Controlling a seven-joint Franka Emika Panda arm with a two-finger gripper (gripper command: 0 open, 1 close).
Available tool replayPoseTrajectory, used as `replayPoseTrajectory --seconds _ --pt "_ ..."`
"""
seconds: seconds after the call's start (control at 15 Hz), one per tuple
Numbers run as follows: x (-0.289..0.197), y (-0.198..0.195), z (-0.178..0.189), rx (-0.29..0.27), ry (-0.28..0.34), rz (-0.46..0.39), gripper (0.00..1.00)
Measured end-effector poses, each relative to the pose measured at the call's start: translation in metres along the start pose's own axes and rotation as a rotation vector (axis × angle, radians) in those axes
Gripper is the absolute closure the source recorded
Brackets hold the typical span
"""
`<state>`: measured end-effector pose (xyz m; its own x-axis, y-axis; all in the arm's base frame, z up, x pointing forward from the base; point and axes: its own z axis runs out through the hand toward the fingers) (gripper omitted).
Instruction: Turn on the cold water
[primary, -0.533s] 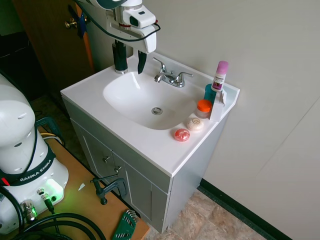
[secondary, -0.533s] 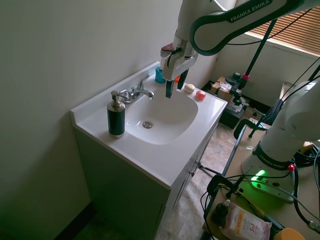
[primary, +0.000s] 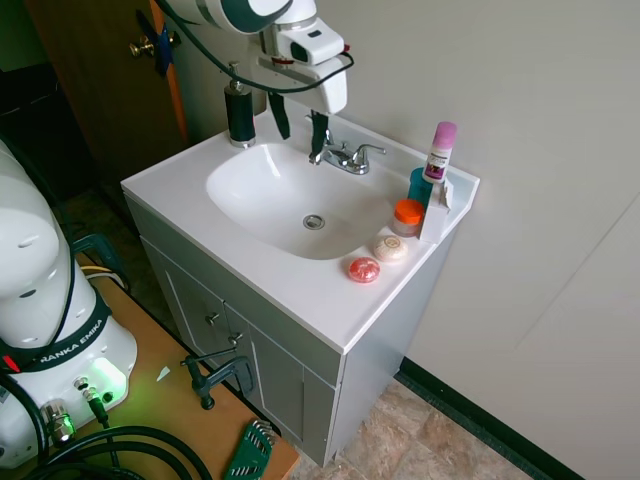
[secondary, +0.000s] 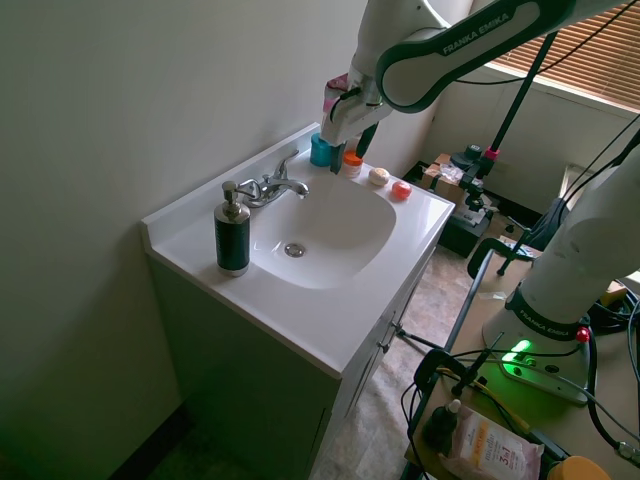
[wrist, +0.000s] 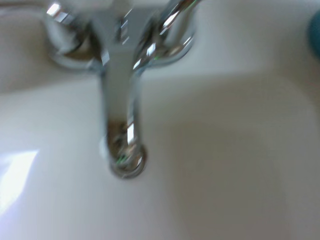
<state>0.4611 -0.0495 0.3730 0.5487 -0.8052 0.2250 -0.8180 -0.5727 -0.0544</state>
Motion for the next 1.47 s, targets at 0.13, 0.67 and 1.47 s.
replayPoseTrajectory --seconds 0.13,0.67,1.47 --pt "0.028 -0.016 0.011 0.002 0.103 0.037 0.0" --pt "0.094 -0.065 0.078 0.008 0.27 0.1 0.0" --pt "0.077 -0.095 0.092 0.014 0.261 0.077 0.0"
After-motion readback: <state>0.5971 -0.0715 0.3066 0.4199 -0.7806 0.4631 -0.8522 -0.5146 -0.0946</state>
